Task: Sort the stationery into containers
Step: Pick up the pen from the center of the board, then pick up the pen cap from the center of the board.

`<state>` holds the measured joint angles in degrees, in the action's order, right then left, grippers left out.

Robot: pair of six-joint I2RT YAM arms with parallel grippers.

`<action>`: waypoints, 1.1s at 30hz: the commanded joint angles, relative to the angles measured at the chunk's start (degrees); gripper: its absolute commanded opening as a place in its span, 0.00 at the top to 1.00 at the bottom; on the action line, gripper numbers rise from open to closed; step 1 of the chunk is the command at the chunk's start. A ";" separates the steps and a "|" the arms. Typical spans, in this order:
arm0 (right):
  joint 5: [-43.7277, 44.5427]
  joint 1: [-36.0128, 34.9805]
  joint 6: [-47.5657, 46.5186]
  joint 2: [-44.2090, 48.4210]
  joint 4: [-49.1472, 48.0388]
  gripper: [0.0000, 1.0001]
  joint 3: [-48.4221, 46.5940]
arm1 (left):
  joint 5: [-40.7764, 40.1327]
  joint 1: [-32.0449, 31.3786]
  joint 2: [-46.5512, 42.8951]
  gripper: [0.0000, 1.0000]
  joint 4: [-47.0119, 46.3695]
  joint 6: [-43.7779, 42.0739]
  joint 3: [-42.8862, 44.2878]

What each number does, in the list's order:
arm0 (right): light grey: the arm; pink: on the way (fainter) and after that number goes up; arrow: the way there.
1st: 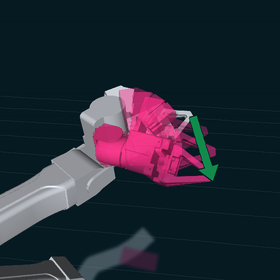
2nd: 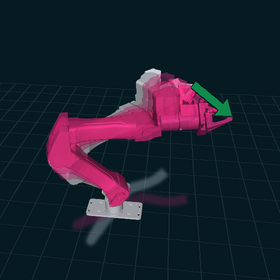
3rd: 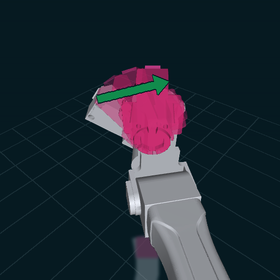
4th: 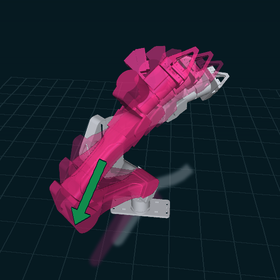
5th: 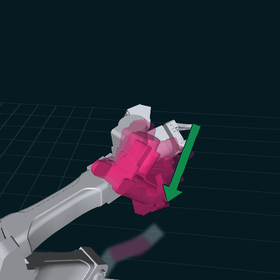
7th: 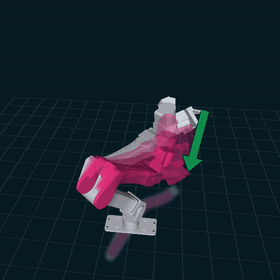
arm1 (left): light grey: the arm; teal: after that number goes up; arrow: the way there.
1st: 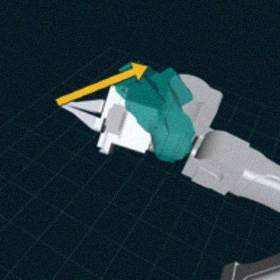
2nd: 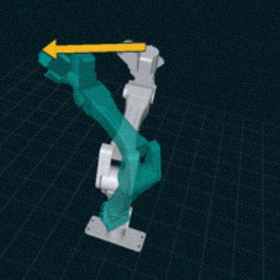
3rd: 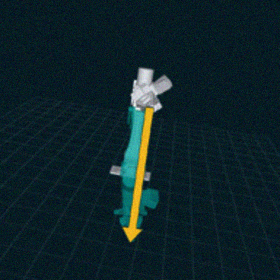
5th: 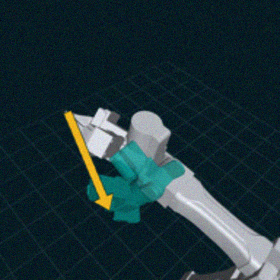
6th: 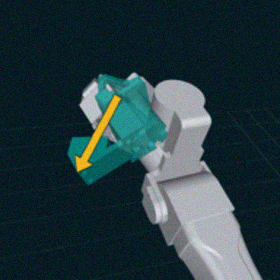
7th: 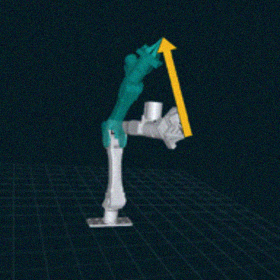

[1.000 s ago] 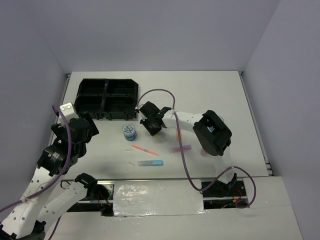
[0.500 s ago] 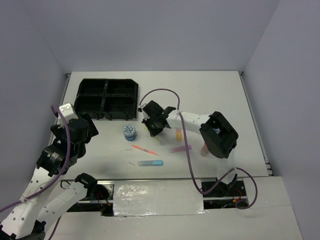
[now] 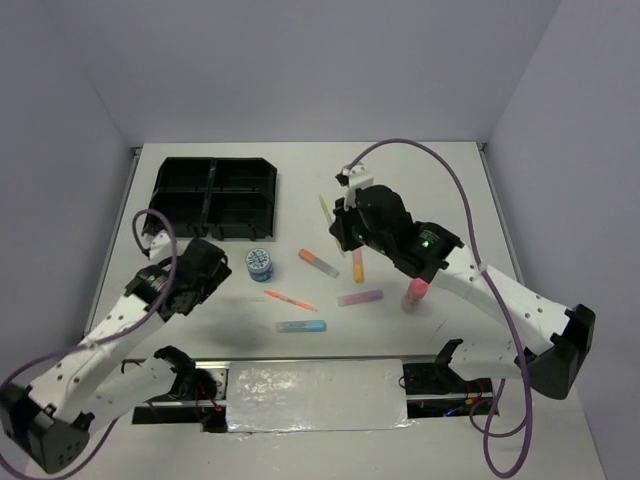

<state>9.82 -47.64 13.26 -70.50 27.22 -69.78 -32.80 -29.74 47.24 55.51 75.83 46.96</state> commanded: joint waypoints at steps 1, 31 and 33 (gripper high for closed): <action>3.36 -0.44 1.33 4.65 4.24 1.00 4.64 | 1.51 -4.09 5.74 0.01 0.03 16.96 0.67; 0.81 -0.44 -1.13 17.15 3.80 1.00 14.67 | 8.01 -9.81 36.51 0.14 -8.13 32.80 5.07; 0.98 -0.44 -1.39 17.85 3.89 1.00 14.85 | 8.01 -9.90 37.21 0.14 -8.48 33.15 4.63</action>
<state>10.70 -47.75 12.88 -54.57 32.45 -55.35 -25.41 -39.22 83.29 47.46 107.00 50.28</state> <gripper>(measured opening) 0.045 0.862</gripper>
